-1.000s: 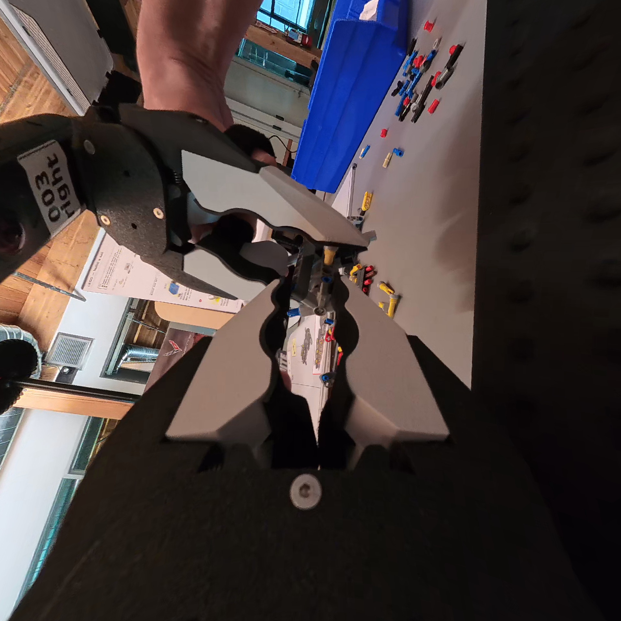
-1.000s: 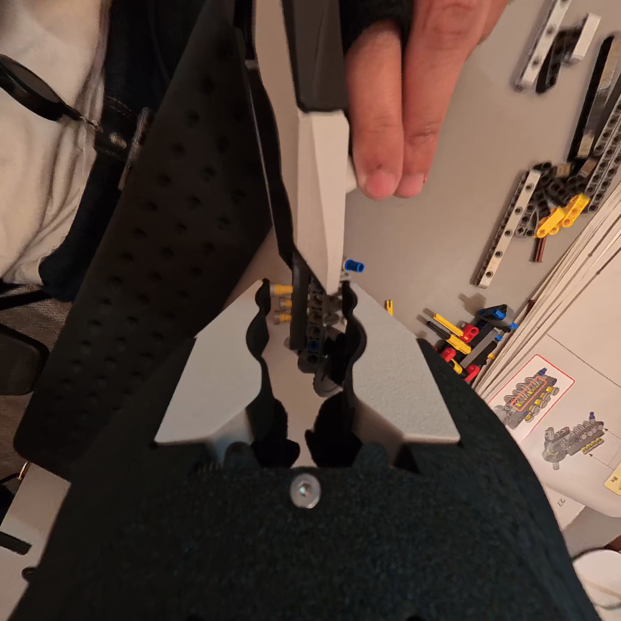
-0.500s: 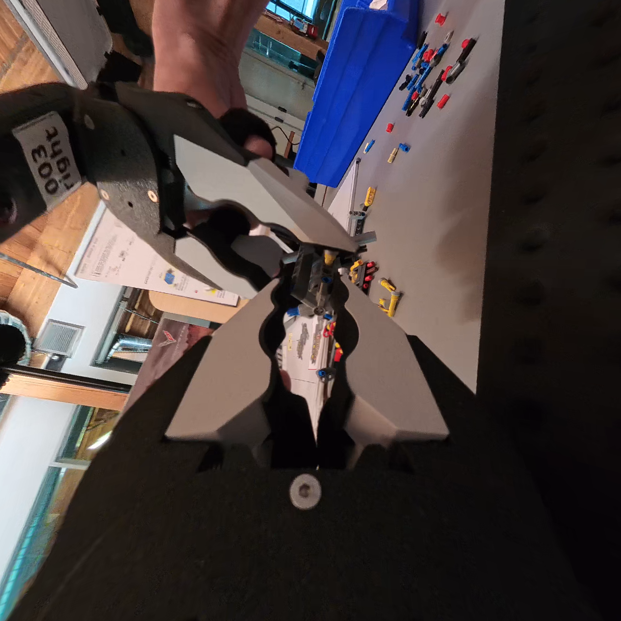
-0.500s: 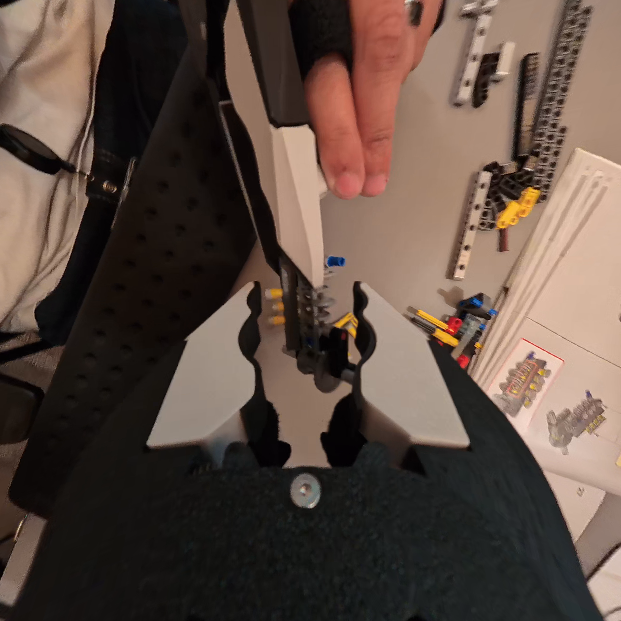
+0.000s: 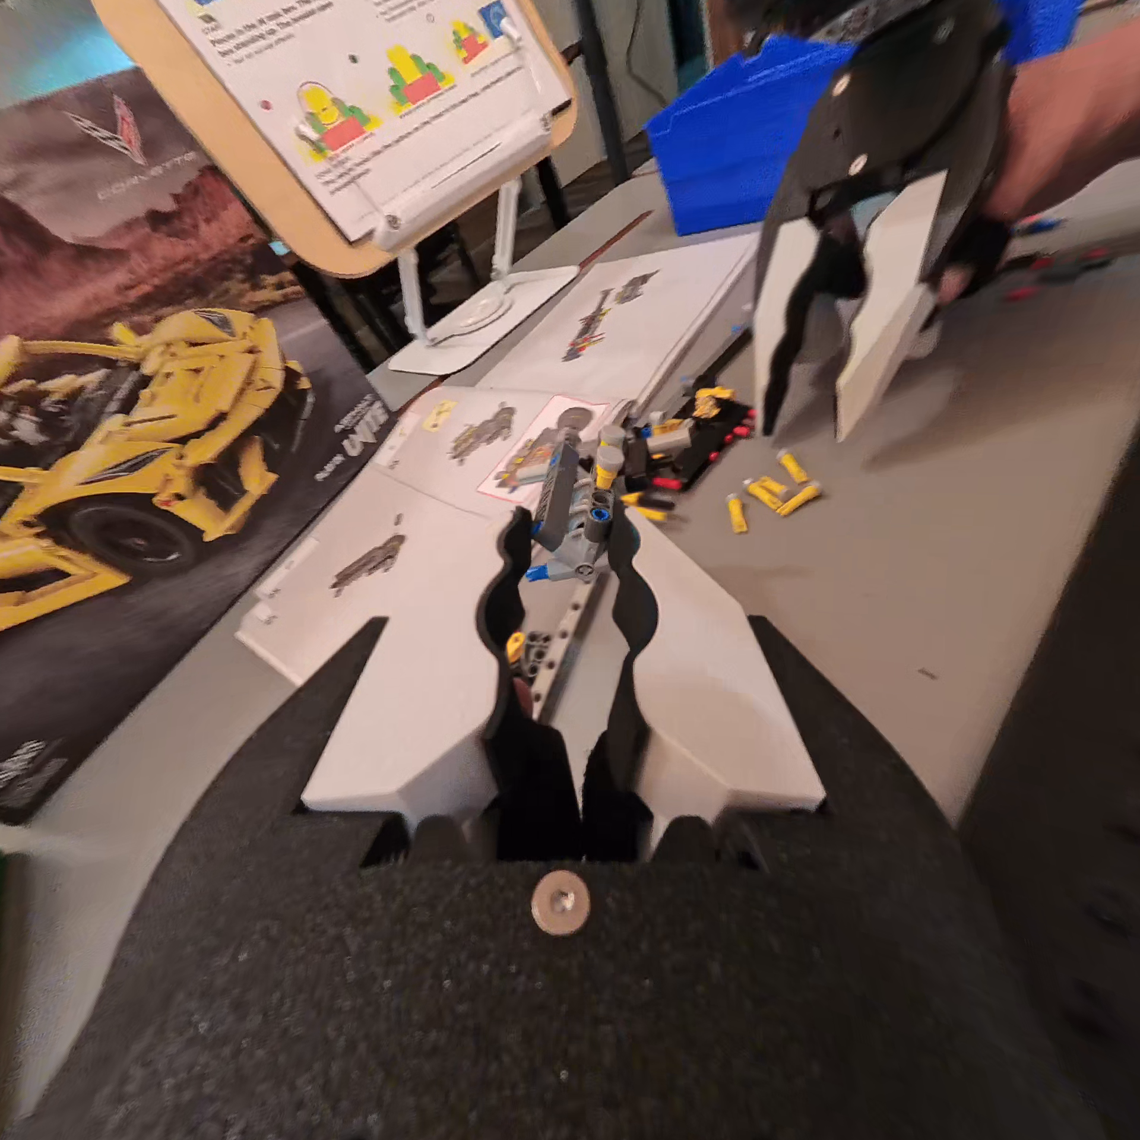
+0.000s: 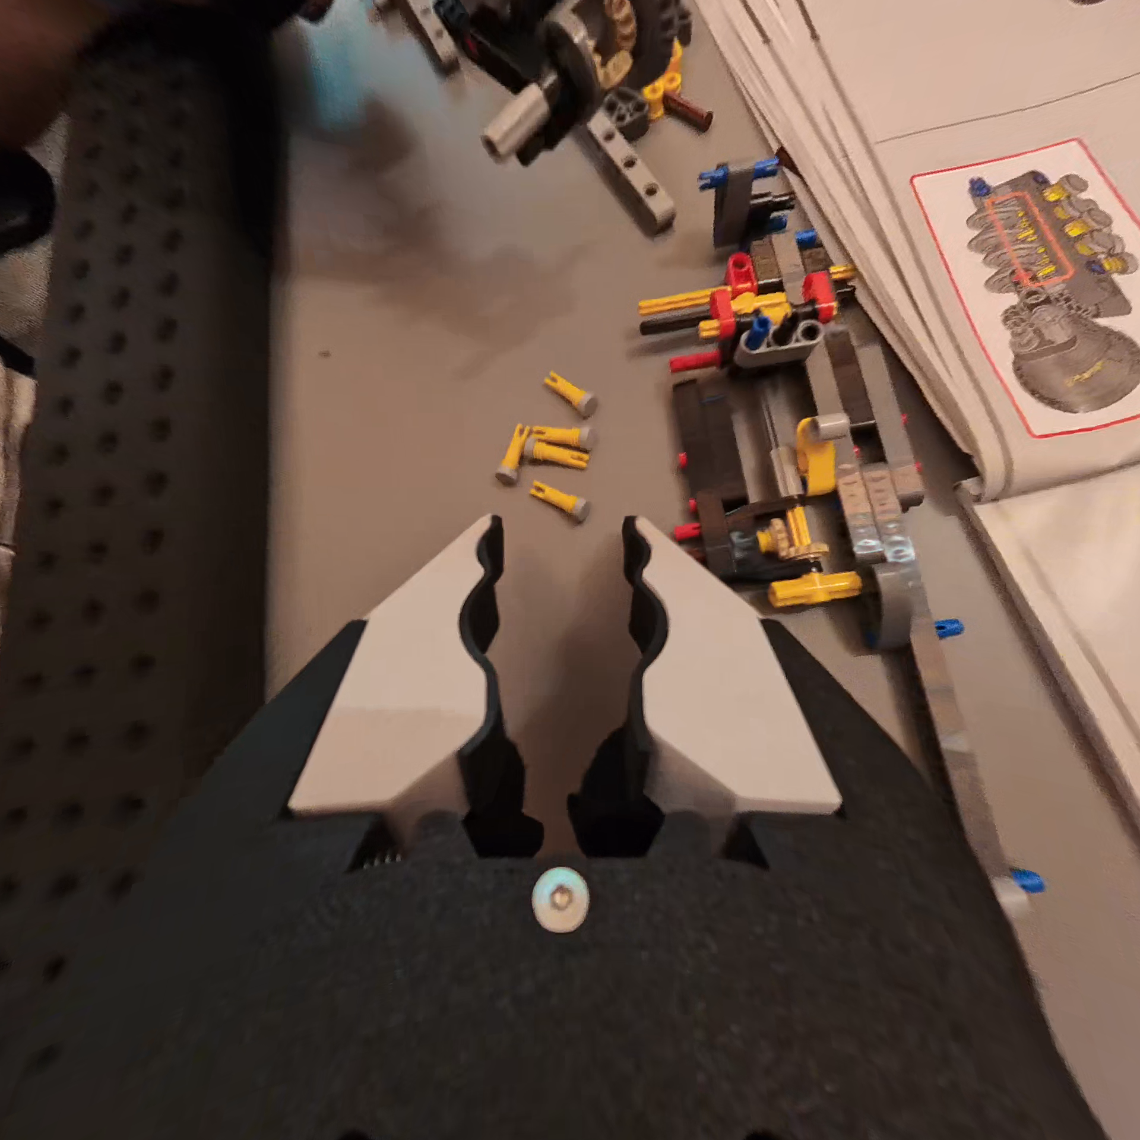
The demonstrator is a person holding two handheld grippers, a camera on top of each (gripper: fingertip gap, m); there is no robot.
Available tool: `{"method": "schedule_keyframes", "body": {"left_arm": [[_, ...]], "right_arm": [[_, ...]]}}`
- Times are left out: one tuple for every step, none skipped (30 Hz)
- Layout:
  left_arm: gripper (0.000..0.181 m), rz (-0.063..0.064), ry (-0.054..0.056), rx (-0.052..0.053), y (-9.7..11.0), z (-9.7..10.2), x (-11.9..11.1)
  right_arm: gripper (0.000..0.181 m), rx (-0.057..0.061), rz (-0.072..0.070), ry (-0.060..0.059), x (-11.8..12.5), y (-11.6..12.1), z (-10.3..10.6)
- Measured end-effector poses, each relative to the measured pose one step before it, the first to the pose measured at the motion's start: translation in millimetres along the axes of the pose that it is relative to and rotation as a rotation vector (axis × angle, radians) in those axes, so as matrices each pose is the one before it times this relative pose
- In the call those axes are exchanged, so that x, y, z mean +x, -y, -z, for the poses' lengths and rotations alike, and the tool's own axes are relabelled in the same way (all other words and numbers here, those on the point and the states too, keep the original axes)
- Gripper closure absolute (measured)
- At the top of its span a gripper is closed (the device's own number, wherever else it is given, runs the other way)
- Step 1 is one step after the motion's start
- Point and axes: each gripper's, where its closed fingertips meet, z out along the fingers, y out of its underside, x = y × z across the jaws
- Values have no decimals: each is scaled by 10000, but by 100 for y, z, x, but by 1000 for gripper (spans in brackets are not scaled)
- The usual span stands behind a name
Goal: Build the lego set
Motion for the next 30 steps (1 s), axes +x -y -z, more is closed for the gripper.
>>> {"method": "schedule_keyframes", "body": {"left_arm": [[158, 197, -390, 100, 156, -34, 572], [158, 120, -375, 78, 140, -57, 612], [158, 49, -314, 20, 32, -93, 547], [157, -37, -186, -33, -32, -99, 384], [157, -81, -160, -45, -72, -84, 353], [157, -27, -225, -28, -60, -71, 423], [157, 23, -231, -30, -68, -66, 414], [157, -7, -169, -42, -73, -74, 332], [157, -70, -81, -26, -36, -53, 214], [157, -104, -43, -6, -2, -38, 149], [157, -88, -31, 1, 15, -31, 143], [157, -64, -25, -5, 6, -37, 98], [157, -57, 12, -25, -43, -36, 36], [157, -67, 75, -48, -75, -28, -71], [157, -84, 117, -40, -49, -22, -124], [157, -107, 138, -10, 10, 9, -138], [157, -171, 192, 20, 90, 25, -160], [157, -276, 297, 26, 126, 36, -271], [157, -375, 377, -3, 107, 30, -317], [158, -445, 360, -50, 41, -12, -238], [157, -486, 383, -109, -49, -67, -222], [157, -511, 426, -174, -91, -106, -241], [157, -497, 355, -188, -83, -144, -123], [157, -411, 261, -138, 13, -157, -2], [157, -290, 235, -108, 93, -144, -14], [157, -187, 201, -85, 154, -133, -22], [157, -100, 165, -34, 223, -82, -26], [157, -47, 97, -55, 162, -97, 64], [157, -117, 121, -99, 60, -84, 45], [158, -274, 219, -107, 19, -54, -55]], "right_arm": [[146, -107, 358, -289, 267, -189, 14], [148, 13, 320, -54, 69, 40, -9], [149, 67, 249, 178, -144, 136, -69], [151, 73, 229, 271, -224, 204, -123], [152, 57, 281, 278, -294, 172, -175], [151, -61, 405, 75, -77, 52, -175], [152, -183, 438, -208, 253, -81, -150], [154, -320, 424, -117, 84, -287, -193], [155, -305, 300, -191, 250, -232, -188], [159, 85, 174, 22, -25, 309, -85], [161, -31, 134, 96, -85, 50, -164], [165, 9, 23, 176, -159, 57, -88], [169, -4, -59, 206, -190, 24, -53], [173, 30, -93, 199, -209, 45, -63], [173, 55, -96, 16, -32, 32, -39], [173, 35, -63, -19, -39, -14, 18], [174, -34, -22, 4, -130, -56, 71], [174, -118, -35, -243, 221, -71, 70], [174, -2, -150, -177, 107, 219, 206], [174, 324, -268, -13, -193, 890, 452], [174, 442, -246, -364, 193, 1389, 687], [174, 454, 54, -552, 210, 1713, 802], [174, 511, 224, -570, -14, 2037, 699], [174, 424, 153, -426, -302, 2029, 283], [174, 14, 163, -325, -534, 1413, -169], [174, -246, 353, -530, -337, 936, -349], [174, -291, 407, -609, -202, 630, -399], [174, -442, 283, -422, -269, 193, -417], [174, -429, 22, -510, 130, 8, -313], [174, -181, -212, -331, 47, 109, -252]]}}
